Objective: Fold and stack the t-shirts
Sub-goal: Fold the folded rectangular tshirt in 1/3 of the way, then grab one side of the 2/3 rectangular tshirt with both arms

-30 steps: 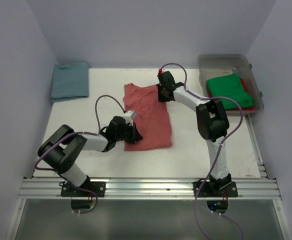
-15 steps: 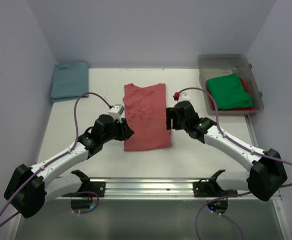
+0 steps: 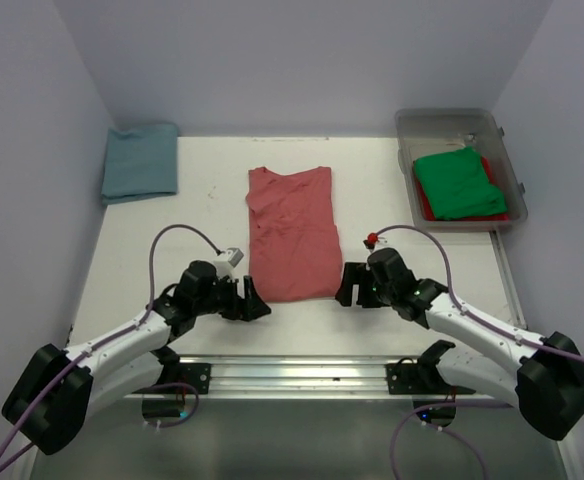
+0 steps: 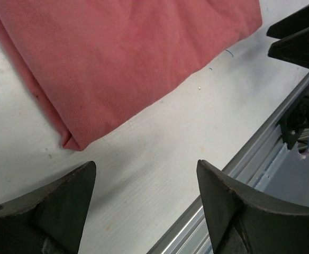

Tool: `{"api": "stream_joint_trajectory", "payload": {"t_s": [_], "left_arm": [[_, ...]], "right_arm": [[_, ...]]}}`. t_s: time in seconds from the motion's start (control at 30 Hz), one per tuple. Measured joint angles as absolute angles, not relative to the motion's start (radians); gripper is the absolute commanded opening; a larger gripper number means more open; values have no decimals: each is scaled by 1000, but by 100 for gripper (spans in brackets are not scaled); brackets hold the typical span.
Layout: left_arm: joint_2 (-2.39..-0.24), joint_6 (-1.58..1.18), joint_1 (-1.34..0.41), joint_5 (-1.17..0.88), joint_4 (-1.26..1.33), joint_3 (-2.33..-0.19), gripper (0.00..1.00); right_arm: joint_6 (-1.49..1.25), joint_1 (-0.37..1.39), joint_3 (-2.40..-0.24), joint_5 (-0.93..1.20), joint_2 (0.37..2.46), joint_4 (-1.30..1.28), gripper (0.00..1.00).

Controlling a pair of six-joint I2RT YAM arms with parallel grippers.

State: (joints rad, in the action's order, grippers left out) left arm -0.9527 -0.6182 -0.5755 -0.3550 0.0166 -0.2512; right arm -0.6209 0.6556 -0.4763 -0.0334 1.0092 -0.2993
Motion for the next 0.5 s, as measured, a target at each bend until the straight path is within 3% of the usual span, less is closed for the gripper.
{"api": "stream_joint_trajectory", "payload": {"t_s": [0.13,0.27,0.5], "left_arm": [[-957,-628,-511,-445,99,-197,79],[-1034,-643,-403,-558,221,-149,71],[-1171,-662,-368,-620,367,-150,65]], "right_arm": [[-667,656,-443,21,1050,-210,78],[-720,656,-400,53,1089,-120,74],[-794,655,-347,63,1119,22,62]]}}
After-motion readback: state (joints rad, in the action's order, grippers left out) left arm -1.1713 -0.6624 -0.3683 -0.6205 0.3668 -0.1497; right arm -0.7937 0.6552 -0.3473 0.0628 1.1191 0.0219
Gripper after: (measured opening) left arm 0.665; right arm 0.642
